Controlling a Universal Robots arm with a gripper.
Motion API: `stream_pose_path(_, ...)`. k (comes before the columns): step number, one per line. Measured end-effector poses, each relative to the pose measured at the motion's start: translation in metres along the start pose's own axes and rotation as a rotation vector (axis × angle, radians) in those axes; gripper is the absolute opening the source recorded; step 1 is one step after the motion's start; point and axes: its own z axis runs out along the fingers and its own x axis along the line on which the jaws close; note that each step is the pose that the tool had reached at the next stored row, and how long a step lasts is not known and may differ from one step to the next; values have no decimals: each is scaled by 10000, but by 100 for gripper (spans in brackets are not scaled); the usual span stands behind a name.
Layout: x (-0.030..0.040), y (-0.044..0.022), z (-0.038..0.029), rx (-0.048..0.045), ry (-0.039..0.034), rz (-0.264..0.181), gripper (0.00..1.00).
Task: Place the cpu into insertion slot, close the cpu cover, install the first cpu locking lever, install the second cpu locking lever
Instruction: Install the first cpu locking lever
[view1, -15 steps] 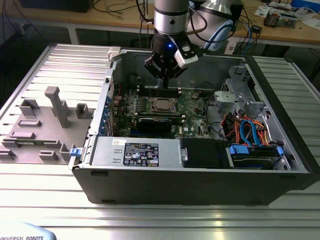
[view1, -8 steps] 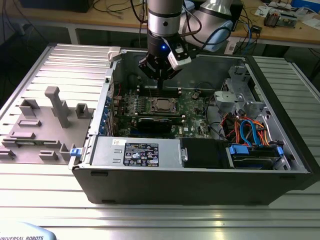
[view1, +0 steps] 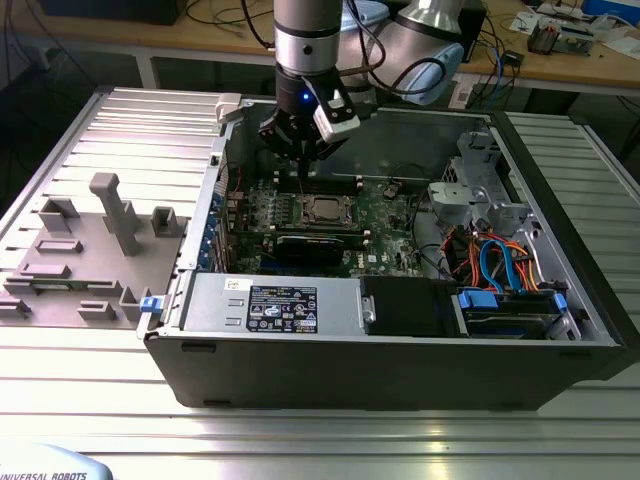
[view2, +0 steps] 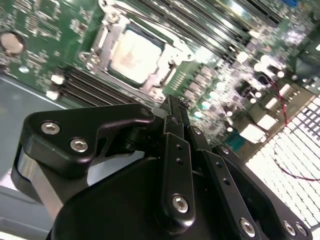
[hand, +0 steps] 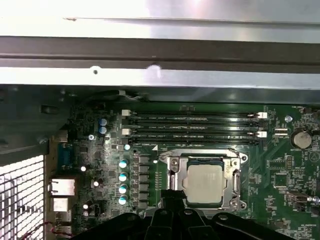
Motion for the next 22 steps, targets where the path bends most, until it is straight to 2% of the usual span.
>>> stream_pose_path(3,112,2,7,-1,0,1,11)
stream_pose_path(7,169,19,14,1,1,-4,11)
stream_pose_path(12,202,70,22,0,0,-41,11)
stream_pose_path(22,204,236,31,-2,-1,-92,11)
